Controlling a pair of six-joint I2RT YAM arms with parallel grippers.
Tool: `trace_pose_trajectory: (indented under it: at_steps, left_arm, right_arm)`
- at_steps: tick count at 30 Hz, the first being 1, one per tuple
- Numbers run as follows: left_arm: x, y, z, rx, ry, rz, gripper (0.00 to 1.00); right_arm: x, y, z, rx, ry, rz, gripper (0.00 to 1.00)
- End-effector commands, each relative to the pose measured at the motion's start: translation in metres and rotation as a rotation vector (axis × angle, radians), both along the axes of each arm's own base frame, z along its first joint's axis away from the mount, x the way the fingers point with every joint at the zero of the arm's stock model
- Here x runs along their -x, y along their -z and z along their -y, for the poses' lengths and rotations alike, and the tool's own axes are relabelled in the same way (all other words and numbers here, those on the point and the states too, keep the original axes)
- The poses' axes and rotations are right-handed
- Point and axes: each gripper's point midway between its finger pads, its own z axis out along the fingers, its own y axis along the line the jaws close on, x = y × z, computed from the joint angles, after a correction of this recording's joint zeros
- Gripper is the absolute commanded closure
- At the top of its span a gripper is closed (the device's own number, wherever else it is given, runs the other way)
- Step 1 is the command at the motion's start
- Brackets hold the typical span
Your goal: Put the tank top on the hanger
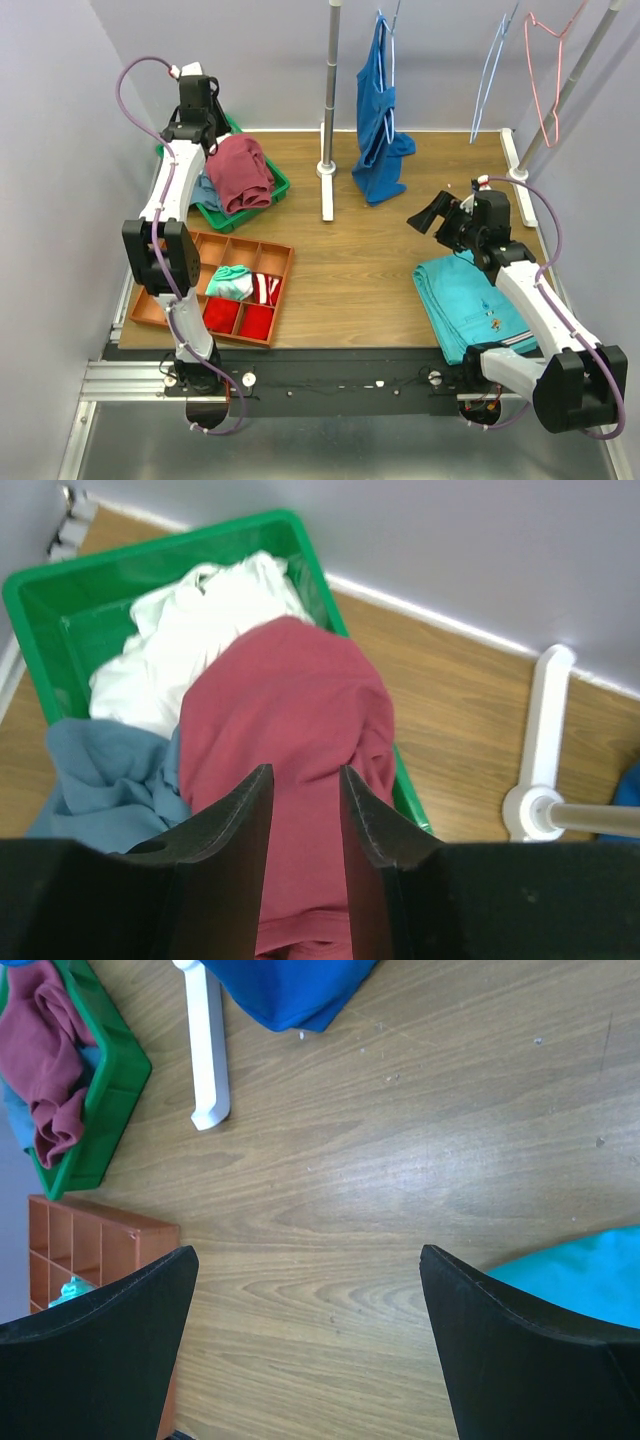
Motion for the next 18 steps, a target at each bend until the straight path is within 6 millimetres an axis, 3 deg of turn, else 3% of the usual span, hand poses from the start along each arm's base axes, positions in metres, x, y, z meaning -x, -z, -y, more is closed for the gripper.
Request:
trace_pose_trajectory:
  at_steps: [1,6,12,13,18]
  left_arm:
    - [0.011,0.078,0.008,0.069,0.008,-0.186,0.59]
    - [0.036,0.095,0.02,0.091,0.022,-0.215,0.48]
    - [0.07,0.118,0.051,0.096,0.104,-0.261,0.36]
    - [0.075,0.122,0.063,0.083,0.122,-0.269,0.35]
    - [0.083,0.134,0.069,0.06,0.056,-0.281,0.35]
  right_arm:
    - [0.005,0.009,-0.004,-0.008,-0.026,-0.018,0.0]
    - [0.007,0.016,-0.005,-0.009,-0.028,-0.028,0.0]
    - [0.01,0.025,-0.005,-0.011,-0.035,-0.039,0.0]
    - [0.011,0.025,-0.006,-0.011,-0.036,-0.041,0.0]
    - [0.013,0.026,-0.005,-0.011,-0.036,-0.038,0.0]
